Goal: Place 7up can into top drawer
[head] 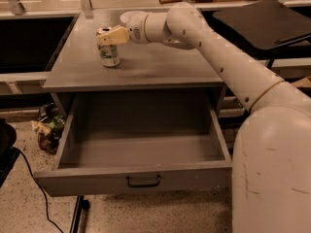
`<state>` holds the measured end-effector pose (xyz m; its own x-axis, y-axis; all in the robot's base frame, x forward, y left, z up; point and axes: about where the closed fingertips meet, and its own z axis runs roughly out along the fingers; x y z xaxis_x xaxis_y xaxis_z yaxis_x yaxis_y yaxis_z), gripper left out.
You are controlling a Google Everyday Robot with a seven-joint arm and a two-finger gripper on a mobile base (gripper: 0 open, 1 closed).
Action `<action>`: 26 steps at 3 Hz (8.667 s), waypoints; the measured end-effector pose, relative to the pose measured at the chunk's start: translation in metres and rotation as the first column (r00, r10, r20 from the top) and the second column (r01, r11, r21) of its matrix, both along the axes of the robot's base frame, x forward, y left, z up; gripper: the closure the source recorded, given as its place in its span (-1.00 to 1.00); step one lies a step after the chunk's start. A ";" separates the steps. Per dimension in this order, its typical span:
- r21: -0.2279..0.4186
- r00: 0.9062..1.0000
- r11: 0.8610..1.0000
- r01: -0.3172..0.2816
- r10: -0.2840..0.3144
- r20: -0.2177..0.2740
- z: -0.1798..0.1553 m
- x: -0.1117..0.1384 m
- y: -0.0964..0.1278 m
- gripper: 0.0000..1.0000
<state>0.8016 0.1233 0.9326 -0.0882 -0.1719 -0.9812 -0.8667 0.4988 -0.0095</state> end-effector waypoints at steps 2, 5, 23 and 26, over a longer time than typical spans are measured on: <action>-0.040 0.997 0.998 -0.049 0.046 -0.067 -0.013 -0.013 0.025 -0.61; -0.021 0.999 1.000 -0.008 0.007 -0.039 0.011 -0.040 0.023 0.78; -0.100 0.931 0.935 -0.340 0.319 -0.178 -0.246 -0.232 0.040 0.15; -0.090 0.936 0.942 -0.323 0.305 -0.175 -0.248 -0.230 0.035 -1.00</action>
Offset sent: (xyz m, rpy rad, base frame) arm -0.0186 0.0304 -0.0187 -0.0739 0.1033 0.0569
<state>0.5721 0.1583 0.6847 -0.1618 -0.3269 -0.9311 -0.9740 0.2045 0.0974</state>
